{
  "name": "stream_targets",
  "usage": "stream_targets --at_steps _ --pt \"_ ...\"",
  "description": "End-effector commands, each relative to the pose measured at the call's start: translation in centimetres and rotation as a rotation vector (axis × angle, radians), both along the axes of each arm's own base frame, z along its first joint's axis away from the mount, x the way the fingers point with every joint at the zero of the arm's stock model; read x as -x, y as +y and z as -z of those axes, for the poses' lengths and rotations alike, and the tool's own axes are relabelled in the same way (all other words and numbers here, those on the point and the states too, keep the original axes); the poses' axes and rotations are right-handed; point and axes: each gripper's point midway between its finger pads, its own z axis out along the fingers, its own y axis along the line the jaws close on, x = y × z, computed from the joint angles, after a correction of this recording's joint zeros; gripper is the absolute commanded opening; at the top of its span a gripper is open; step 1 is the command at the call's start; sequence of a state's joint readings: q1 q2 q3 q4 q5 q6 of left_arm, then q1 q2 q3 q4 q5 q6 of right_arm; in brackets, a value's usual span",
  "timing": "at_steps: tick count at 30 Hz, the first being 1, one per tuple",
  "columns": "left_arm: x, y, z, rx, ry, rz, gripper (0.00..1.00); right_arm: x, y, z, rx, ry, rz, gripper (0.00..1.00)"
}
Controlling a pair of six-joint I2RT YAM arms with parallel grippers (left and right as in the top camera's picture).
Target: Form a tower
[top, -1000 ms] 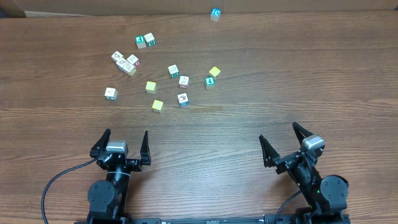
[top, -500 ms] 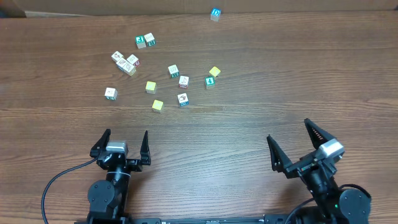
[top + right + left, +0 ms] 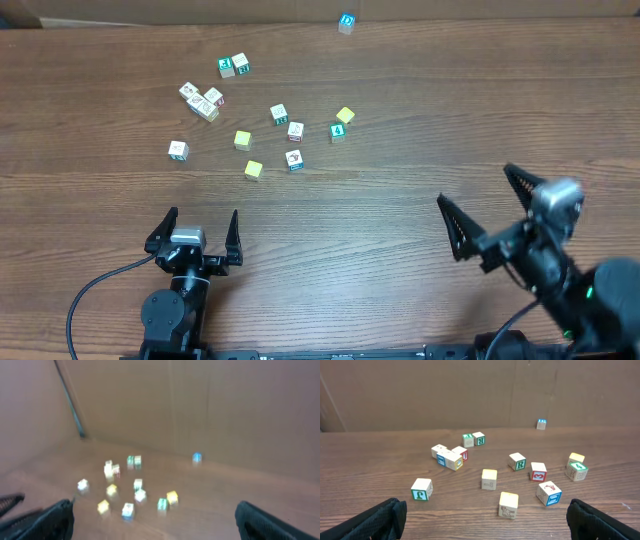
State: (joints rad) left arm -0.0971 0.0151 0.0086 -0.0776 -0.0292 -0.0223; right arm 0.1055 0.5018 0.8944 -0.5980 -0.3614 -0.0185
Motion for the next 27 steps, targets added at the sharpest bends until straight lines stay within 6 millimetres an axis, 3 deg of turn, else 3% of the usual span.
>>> stream_targets --at_steps 1,6,9,16,21,27 --pt "0.0 0.0 -0.1 -0.015 -0.010 0.002 0.99 -1.8 0.6 -2.6 0.093 0.071 -0.046 1.00" --pt "0.0 0.0 -0.1 -0.014 -0.010 0.002 0.99 -5.1 1.0 -2.6 0.152 0.342 -0.079 1.00" --pt "0.0 0.0 -0.1 -0.014 -0.010 0.002 1.00 -7.7 1.3 -1.5 0.163 0.525 -0.090 1.00" --pt "0.0 0.0 -0.1 -0.014 -0.010 0.002 1.00 -13.2 1.9 4.5 0.117 0.856 -0.062 1.00" --pt "0.0 0.0 -0.1 -0.014 -0.010 0.002 1.00 -15.0 2.1 8.2 0.058 1.010 -0.009 1.00" --pt "0.0 0.0 -0.1 -0.014 -0.010 0.002 1.00 -15.7 1.8 8.7 0.070 1.009 0.011 1.00"
